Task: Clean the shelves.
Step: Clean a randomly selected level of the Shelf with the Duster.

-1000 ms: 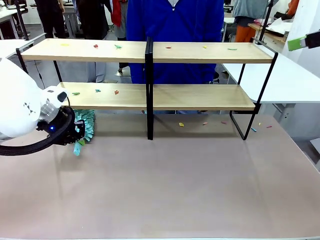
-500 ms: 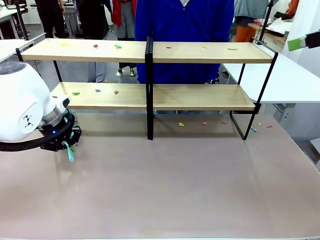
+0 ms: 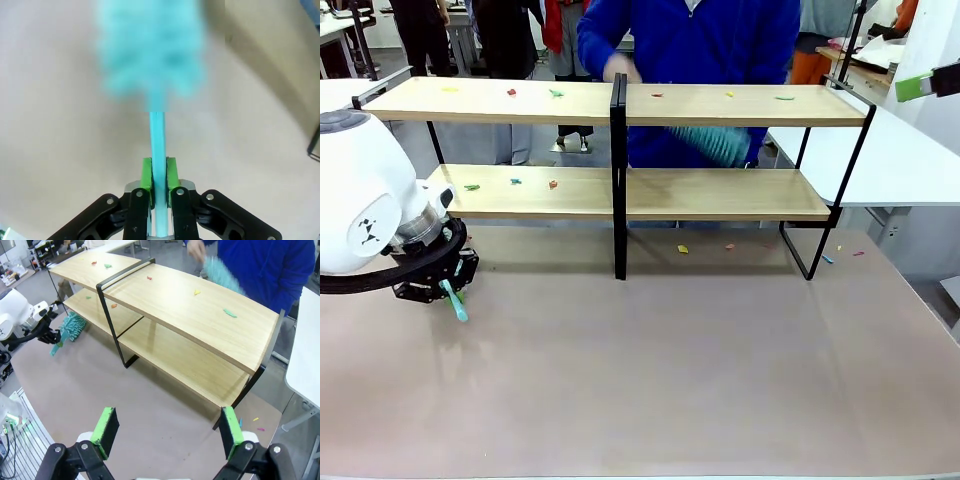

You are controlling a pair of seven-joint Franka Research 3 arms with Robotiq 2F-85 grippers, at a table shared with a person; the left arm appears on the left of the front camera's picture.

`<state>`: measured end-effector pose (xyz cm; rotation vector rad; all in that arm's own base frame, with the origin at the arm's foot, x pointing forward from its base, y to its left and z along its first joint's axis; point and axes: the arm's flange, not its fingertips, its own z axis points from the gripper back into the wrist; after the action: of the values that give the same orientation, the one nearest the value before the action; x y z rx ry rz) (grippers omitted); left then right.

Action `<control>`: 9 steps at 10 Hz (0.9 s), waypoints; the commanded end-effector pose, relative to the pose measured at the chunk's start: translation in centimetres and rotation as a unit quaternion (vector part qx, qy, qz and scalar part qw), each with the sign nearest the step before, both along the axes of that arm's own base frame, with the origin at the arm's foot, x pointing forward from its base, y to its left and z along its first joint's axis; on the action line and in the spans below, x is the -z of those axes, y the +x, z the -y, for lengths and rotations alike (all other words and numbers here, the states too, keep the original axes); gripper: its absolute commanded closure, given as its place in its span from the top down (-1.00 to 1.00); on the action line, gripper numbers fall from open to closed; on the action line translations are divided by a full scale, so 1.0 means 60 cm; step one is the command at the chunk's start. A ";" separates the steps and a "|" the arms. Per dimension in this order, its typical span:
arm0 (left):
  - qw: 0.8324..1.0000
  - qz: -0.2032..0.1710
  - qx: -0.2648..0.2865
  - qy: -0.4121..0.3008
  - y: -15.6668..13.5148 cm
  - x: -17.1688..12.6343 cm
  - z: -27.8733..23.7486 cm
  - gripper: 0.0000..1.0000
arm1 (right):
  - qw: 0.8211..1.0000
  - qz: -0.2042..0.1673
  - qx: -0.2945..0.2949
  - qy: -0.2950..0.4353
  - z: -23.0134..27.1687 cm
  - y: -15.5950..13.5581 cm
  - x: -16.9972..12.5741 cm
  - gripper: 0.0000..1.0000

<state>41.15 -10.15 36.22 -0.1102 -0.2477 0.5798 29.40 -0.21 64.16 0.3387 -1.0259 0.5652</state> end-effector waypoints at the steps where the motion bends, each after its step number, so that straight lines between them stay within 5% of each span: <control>1: 0.999 0.045 0.004 -0.024 -0.054 0.016 -0.003 -0.74 | 1.000 0.002 -0.004 0.000 0.000 0.000 0.002 1.00; 4: 0.989 0.049 0.114 -0.075 -0.077 0.007 0.002 -0.74 | 1.000 0.002 -0.004 0.000 0.000 0.000 0.002 1.00; 9: 0.978 0.047 0.177 -0.096 -0.103 -0.002 0.001 -0.74 | 1.000 0.002 -0.004 0.000 0.000 0.000 0.002 1.00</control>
<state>40.62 -12.62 37.96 -0.3198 -0.2666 0.2952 29.40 -0.21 64.16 0.3387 -1.0259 0.5652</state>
